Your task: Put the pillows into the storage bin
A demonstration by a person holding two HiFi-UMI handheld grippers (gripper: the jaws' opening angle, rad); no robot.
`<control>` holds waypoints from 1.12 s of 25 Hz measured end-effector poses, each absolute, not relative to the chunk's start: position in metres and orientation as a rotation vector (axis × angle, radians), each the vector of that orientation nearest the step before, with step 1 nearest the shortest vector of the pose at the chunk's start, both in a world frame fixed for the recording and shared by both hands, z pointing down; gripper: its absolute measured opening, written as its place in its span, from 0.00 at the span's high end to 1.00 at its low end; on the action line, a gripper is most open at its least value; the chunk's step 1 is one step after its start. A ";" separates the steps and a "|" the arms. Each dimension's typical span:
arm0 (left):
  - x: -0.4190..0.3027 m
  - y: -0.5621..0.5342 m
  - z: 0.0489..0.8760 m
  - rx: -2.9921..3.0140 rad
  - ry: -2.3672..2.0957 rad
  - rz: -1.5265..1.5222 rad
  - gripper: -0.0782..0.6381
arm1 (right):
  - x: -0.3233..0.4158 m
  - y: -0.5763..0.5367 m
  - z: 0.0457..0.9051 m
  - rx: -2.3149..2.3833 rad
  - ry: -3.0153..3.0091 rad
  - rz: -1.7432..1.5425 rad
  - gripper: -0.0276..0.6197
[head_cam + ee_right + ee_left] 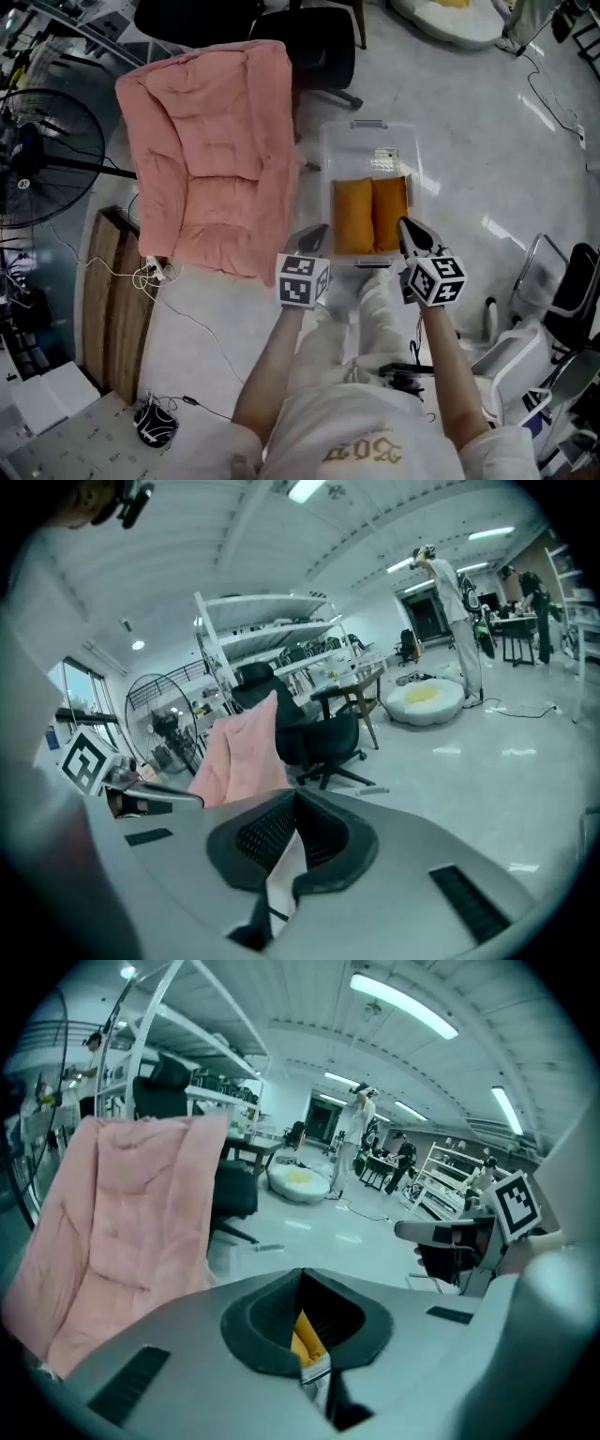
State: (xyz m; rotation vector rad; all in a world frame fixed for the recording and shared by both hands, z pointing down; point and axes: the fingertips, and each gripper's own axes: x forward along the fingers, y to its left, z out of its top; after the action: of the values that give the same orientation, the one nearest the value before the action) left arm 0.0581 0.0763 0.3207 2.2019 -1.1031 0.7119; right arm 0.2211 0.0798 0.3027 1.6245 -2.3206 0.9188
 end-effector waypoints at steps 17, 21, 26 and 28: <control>0.005 0.165 0.164 2.366 -1.073 0.359 0.87 | 0.183 0.195 0.142 1.943 -2.337 0.671 0.94; 0.002 0.180 0.159 2.383 -1.090 0.353 0.87 | 0.176 0.208 0.138 1.946 -2.355 0.659 0.94; -0.004 0.186 0.154 2.400 -1.100 0.356 0.87 | 0.166 0.218 0.139 1.924 -2.365 0.687 0.94; -0.006 0.185 0.152 2.396 -1.110 0.349 0.87 | 0.164 0.220 0.139 1.903 -2.364 0.687 0.94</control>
State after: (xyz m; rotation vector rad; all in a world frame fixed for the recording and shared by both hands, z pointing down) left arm -0.0064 0.1849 0.1519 2.3958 -1.1103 0.3486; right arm 0.1642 0.2200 0.1391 1.9026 -2.3637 0.6871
